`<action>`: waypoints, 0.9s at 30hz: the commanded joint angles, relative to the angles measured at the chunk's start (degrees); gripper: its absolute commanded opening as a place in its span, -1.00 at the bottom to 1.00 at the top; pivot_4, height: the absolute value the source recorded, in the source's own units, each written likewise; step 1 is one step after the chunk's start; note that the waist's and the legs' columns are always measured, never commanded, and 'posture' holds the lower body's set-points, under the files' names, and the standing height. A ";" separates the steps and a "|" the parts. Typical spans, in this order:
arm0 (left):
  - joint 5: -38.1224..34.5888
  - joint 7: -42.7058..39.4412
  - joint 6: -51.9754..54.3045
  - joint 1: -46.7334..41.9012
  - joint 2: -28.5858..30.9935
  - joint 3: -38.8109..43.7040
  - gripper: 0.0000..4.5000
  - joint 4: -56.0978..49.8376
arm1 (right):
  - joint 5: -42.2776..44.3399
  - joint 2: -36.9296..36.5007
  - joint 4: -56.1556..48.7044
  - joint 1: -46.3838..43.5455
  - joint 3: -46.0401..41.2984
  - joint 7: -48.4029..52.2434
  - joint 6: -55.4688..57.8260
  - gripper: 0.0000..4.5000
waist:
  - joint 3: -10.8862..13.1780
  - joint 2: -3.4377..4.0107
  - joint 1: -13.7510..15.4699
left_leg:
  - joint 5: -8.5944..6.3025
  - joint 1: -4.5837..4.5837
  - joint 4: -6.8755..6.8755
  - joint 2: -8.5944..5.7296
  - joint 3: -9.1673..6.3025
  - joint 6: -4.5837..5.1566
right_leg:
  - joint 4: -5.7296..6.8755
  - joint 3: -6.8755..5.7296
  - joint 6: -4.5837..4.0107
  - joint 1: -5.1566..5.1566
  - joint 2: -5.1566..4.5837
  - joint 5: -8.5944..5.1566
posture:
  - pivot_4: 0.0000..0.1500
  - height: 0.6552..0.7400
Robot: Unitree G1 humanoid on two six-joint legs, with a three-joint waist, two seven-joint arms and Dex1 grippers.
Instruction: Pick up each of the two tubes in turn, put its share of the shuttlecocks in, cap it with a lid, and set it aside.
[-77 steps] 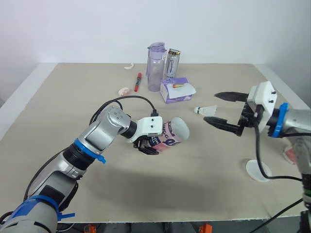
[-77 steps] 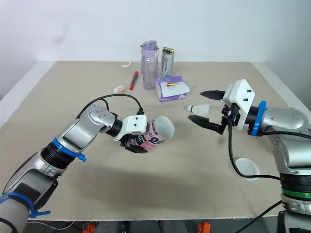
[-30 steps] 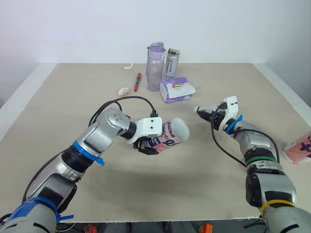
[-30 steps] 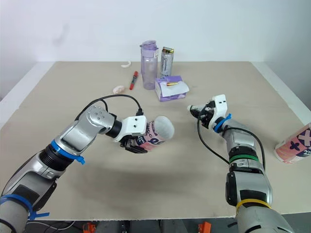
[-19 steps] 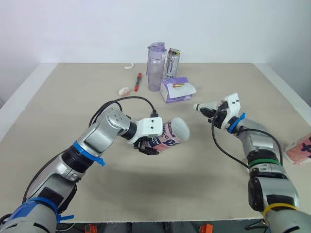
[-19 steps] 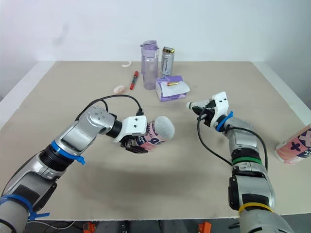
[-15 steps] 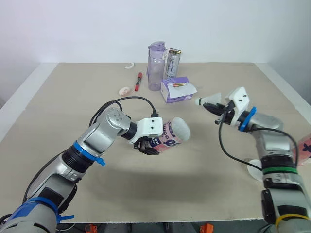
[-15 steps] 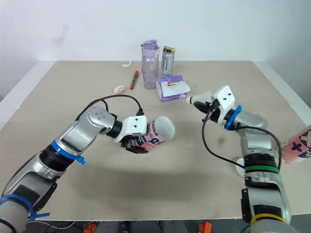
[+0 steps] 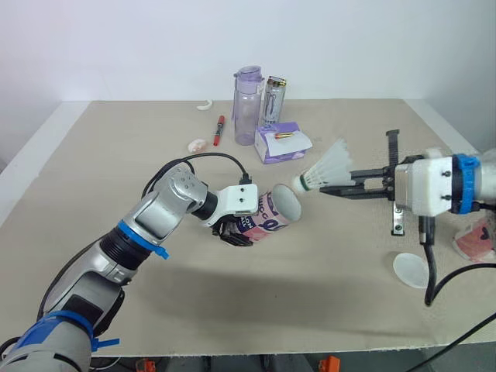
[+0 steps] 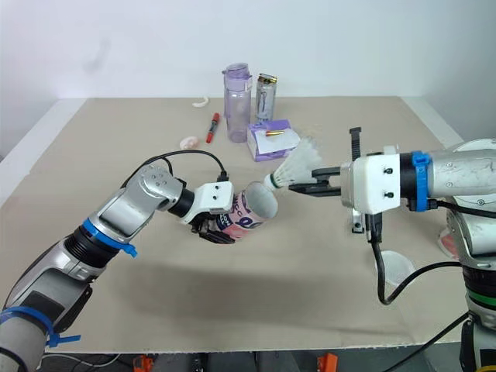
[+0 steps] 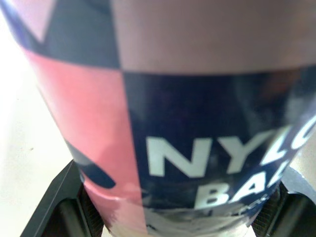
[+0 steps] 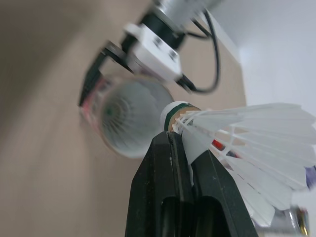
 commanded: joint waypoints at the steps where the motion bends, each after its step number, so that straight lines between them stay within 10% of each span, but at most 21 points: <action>1: 1.09 0.29 0.87 -0.19 0.50 -0.74 0.47 1.22 | -3.29 0.51 0.13 -0.72 2.13 -0.12 -2.86 -0.99 | 0.00 0.00 0.01 | 0.00 -0.02 0.00 -0.01 0.00 0.00 | 0.00 0.01 0.01 -0.01 -0.01 0.00 | 1.00 1.00; 8: 1.03 0.51 1.42 0.01 0.58 -0.63 0.47 0.51 | -6.51 2.03 2.50 -4.23 7.58 2.25 -6.43 -0.99 | 0.01 -0.01 0.03 | 0.00 -0.04 0.01 -0.02 0.02 0.00 | 0.00 0.01 0.02 -0.02 -0.01 -0.01 | 1.00 1.00; 18: 1.24 0.91 1.59 0.28 0.74 -0.67 0.47 0.26 | 8.91 -0.19 -1.76 -6.13 2.12 -0.34 15.08 0.80 | 0.03 -0.04 0.06 | 0.00 -0.06 0.01 -0.01 -0.01 0.00 | 0.00 0.01 0.02 -0.02 -0.01 -0.03 | 1.00 1.00; 22: 1.53 0.86 0.76 0.19 0.42 -1.21 0.47 0.66 | 11.93 -1.02 2.70 -6.20 0.53 -1.62 23.51 0.80 | 0.04 -0.05 0.07 | 0.00 -0.08 0.01 0.00 -0.02 0.00 | 0.00 0.01 0.01 -0.02 -0.02 -0.02 | 1.00 1.00; 27: 1.46 1.15 0.48 0.06 -0.52 -1.47 0.47 0.92 | 7.19 1.25 3.05 -9.41 7.21 -2.01 24.78 -0.05 | 0.04 -0.06 0.07 | 0.00 -0.08 0.01 -0.01 -0.01 0.00 | 0.00 0.00 0.01 -0.04 -0.05 -0.02 | 1.00 1.00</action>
